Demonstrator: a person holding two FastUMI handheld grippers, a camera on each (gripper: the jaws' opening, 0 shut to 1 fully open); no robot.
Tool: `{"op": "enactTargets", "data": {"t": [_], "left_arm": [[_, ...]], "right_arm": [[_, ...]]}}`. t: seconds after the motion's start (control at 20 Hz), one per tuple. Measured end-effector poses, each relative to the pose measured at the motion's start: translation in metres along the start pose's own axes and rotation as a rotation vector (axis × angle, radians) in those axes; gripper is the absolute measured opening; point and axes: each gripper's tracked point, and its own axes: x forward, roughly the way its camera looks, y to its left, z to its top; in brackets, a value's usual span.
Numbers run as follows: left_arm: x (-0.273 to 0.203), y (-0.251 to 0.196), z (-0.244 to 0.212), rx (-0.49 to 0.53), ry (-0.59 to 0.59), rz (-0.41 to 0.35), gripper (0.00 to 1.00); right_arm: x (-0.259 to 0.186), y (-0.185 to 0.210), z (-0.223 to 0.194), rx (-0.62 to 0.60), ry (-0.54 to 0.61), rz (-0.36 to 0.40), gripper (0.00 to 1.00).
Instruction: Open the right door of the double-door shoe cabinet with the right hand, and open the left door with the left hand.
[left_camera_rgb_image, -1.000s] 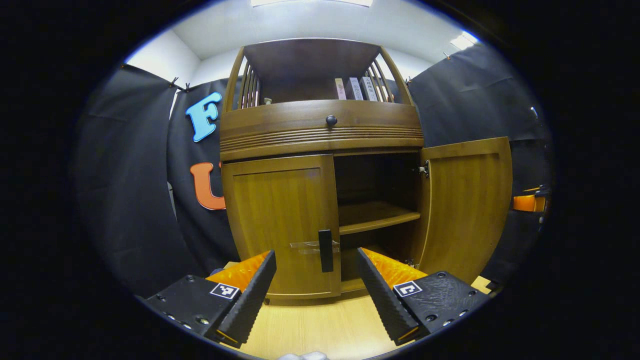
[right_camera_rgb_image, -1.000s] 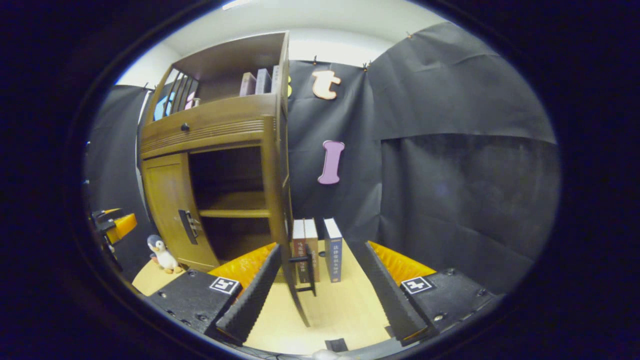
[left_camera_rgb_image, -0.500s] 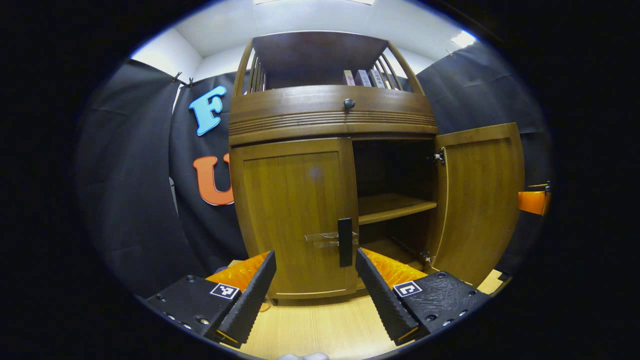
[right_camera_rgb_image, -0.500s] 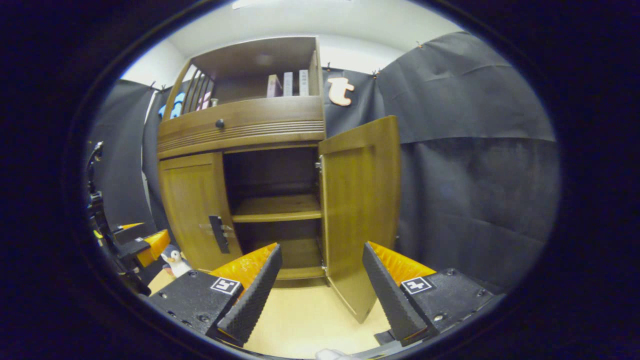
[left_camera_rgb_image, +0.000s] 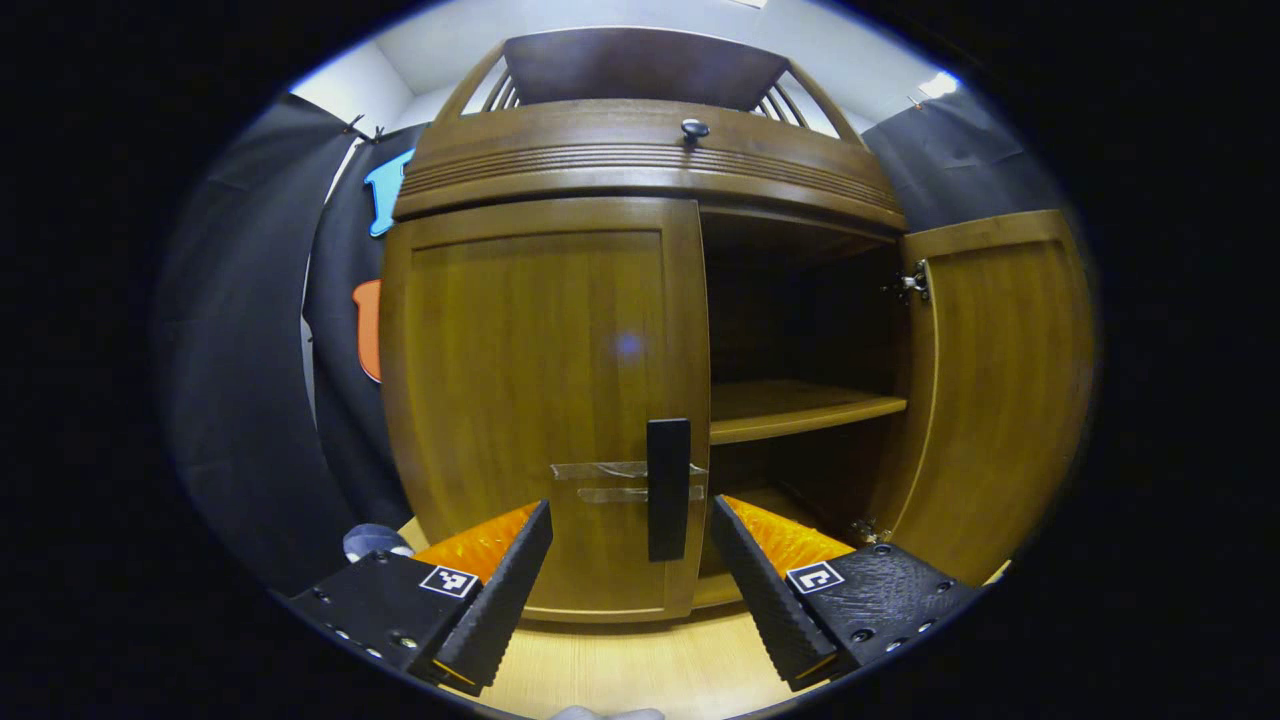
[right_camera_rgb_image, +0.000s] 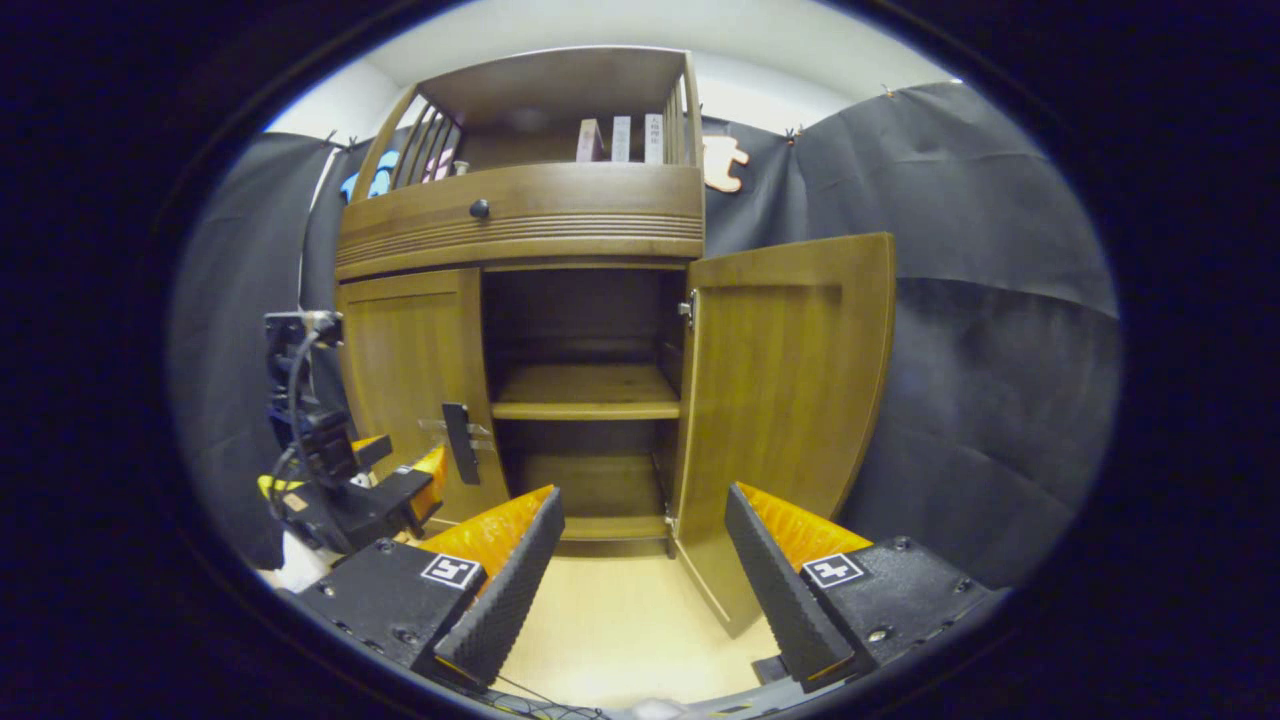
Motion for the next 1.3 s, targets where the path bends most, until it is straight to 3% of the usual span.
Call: {"op": "enactTargets", "data": {"t": [0.25, 0.4, 0.45, 0.6, 0.65, 0.7, 0.75, 0.95, 1.0, 1.3], "left_arm": [[0.052, -0.010, -0.011, -0.012, 0.006, 0.008, 0.94], [0.067, -0.015, -0.012, -0.009, 0.009, 0.011, 0.66], [0.071, -0.017, -0.013, -0.008, 0.006, 0.011, 0.80], [0.076, -0.020, -0.013, 0.003, 0.005, 0.017, 0.43], [0.076, -0.019, -0.013, 0.007, 0.000, 0.027, 0.46], [0.076, -0.019, -0.013, 0.008, 0.001, 0.029, 0.25], [0.077, -0.019, -0.012, 0.009, -0.001, 0.028, 0.34], [0.071, -0.021, -0.011, -0.009, 0.015, 0.005, 0.36], [0.068, -0.021, -0.010, -0.009, 0.015, 0.003, 0.28], [0.031, -0.013, -0.017, -0.024, 0.025, -0.018, 0.28]], "right_arm": [[-0.001, -0.010, 0.011, -0.026, 0.005, -0.044, 1.00], [-0.003, -0.018, 0.008, -0.040, 0.023, -0.064, 1.00], [-0.005, -0.020, 0.009, -0.044, 0.021, -0.068, 1.00], [-0.006, -0.024, 0.006, -0.052, 0.030, -0.071, 1.00], [-0.006, -0.025, 0.005, -0.053, 0.035, -0.070, 1.00], [-0.009, -0.028, 0.006, -0.054, 0.039, -0.066, 1.00], [-0.009, -0.028, 0.006, -0.051, 0.040, -0.063, 1.00], [-0.011, -0.027, 0.008, -0.048, 0.036, -0.044, 1.00], [-0.011, -0.027, 0.007, -0.049, 0.035, -0.040, 1.00], [-0.017, -0.022, 0.001, -0.049, 0.041, -0.001, 1.00]]}}
